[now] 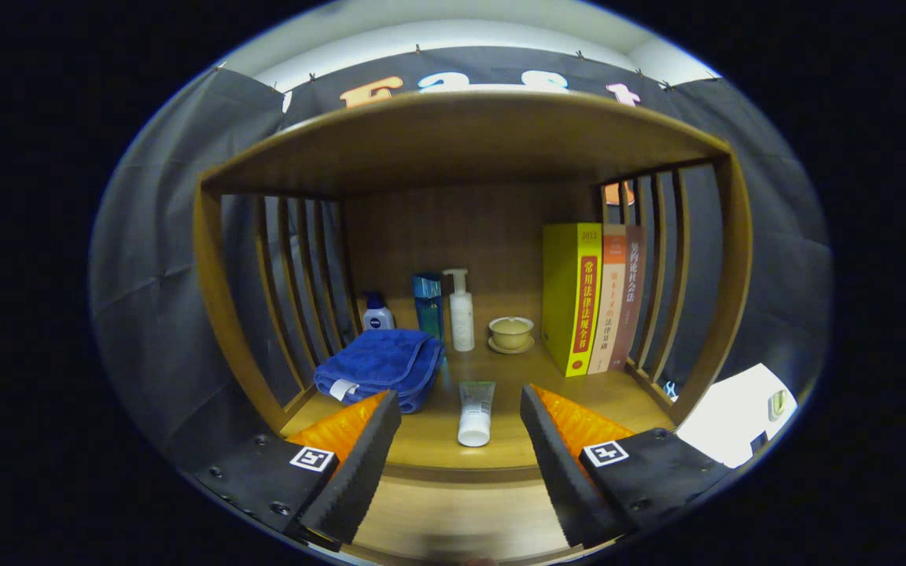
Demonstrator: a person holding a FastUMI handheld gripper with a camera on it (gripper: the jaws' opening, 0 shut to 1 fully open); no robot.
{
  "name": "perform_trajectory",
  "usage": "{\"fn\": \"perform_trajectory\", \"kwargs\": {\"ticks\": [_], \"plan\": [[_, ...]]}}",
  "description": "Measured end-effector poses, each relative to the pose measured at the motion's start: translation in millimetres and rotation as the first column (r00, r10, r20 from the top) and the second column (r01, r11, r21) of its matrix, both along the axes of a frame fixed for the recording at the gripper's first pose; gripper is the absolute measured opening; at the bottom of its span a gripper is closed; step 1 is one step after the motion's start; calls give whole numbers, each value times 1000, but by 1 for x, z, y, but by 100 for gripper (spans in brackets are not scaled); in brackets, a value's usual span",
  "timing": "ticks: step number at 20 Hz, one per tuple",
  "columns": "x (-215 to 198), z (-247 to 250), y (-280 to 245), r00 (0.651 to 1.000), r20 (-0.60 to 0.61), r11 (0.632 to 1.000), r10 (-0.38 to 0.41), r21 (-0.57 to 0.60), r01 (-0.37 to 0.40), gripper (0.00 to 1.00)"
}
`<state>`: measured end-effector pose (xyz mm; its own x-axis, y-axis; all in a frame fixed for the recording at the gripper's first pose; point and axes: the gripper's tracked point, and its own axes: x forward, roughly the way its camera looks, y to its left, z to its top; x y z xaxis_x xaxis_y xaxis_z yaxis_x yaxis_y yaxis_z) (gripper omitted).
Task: Pull open the drawer, take out the items inside it, and place them on the countertop above the cabinet.
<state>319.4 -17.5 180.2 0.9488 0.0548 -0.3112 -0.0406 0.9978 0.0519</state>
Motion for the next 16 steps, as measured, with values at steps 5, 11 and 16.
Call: {"fn": "perform_trajectory", "kwargs": {"ticks": [5, 11, 16], "plan": [[-49, 1, 7, 998, 60, 999, 37, 14, -38, 99], [-95, -1, -2, 991, 135, 1000, 19, 10, -20, 99], [-129, -12, -3, 985, 172, 1000, -4, 5, 3, 99]]}}
